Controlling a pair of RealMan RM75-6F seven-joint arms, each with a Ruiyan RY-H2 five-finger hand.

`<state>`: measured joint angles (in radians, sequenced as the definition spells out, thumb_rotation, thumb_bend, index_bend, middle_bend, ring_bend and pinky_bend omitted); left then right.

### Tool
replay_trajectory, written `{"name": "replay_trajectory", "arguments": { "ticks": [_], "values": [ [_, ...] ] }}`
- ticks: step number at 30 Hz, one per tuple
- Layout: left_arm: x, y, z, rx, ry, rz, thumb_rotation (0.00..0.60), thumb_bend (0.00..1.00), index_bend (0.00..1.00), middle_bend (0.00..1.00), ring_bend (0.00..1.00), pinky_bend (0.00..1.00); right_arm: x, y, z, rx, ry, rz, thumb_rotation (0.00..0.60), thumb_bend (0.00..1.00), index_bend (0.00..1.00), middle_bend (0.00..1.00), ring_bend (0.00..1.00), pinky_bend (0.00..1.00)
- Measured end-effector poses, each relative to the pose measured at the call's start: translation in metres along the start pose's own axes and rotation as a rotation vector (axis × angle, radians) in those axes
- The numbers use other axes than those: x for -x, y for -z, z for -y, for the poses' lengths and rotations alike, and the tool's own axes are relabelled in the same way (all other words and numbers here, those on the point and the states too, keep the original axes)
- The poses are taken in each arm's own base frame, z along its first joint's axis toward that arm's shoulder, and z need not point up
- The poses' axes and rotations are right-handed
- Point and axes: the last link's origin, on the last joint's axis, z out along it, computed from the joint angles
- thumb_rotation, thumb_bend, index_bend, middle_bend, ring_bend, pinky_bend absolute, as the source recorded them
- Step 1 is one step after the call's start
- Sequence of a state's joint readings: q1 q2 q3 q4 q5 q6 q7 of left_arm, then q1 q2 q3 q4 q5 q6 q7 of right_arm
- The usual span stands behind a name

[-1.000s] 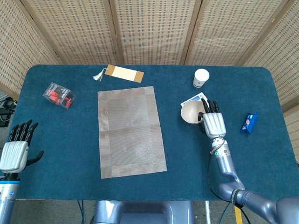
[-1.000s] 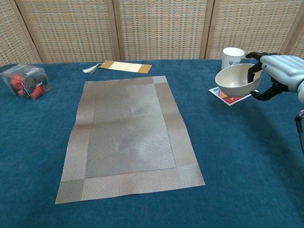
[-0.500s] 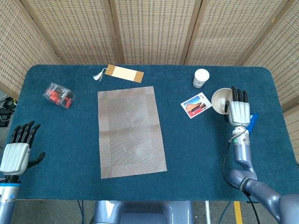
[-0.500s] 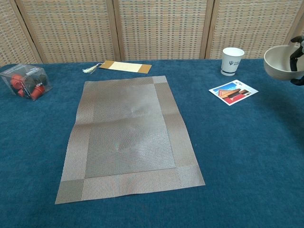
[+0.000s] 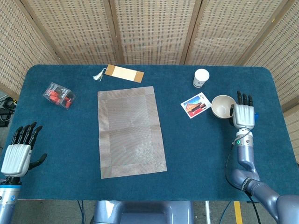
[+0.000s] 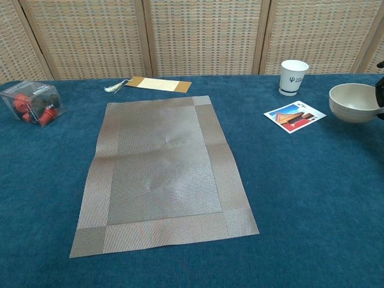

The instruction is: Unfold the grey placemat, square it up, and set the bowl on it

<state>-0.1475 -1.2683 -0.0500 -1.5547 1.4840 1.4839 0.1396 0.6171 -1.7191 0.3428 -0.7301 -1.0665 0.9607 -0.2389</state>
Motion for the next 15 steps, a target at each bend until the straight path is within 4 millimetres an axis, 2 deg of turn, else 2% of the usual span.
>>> {"name": "replay_trajectory", "arguments": {
  "ticks": [4, 6, 9, 12, 15],
  "values": [
    [0.0003, 0.0001, -0.0005, 0.003, -0.001, 0.001, 0.600, 0.24, 0.08, 0.00, 0.00, 0.00, 0.0046, -0.0008, -0.0027, 0.009, 0.010, 0.015, 0.600, 0.37, 0.63, 0.04, 0.00, 0.00],
    [0.0006, 0.0002, -0.0006, 0.004, -0.002, 0.002, 0.600, 0.24, 0.08, 0.00, 0.00, 0.00, 0.0070, -0.0009, -0.0038, 0.013, 0.013, 0.023, 0.600, 0.32, 0.57, 0.01, 0.00, 0.00],
    [0.0009, 0.0001, -0.0007, 0.004, -0.002, 0.003, 0.600, 0.24, 0.08, 0.00, 0.00, 0.00, 0.0094, -0.0004, -0.0046, 0.015, 0.007, 0.036, 0.600, 0.24, 0.40, 0.00, 0.00, 0.00],
    [0.0006, -0.0001, -0.0008, 0.004, -0.002, 0.001, 0.600, 0.24, 0.08, 0.00, 0.00, 0.00, 0.0096, 0.0008, -0.0046, 0.013, 0.000, 0.039, 0.600, 0.21, 0.32, 0.00, 0.00, 0.00],
    [0.0001, -0.0002, -0.0007, 0.004, 0.000, -0.001, 0.600, 0.24, 0.08, 0.00, 0.00, 0.00, 0.0080, 0.0034, -0.0042, 0.008, -0.006, 0.029, 0.600, 0.20, 0.29, 0.00, 0.00, 0.00]
  ]
}}
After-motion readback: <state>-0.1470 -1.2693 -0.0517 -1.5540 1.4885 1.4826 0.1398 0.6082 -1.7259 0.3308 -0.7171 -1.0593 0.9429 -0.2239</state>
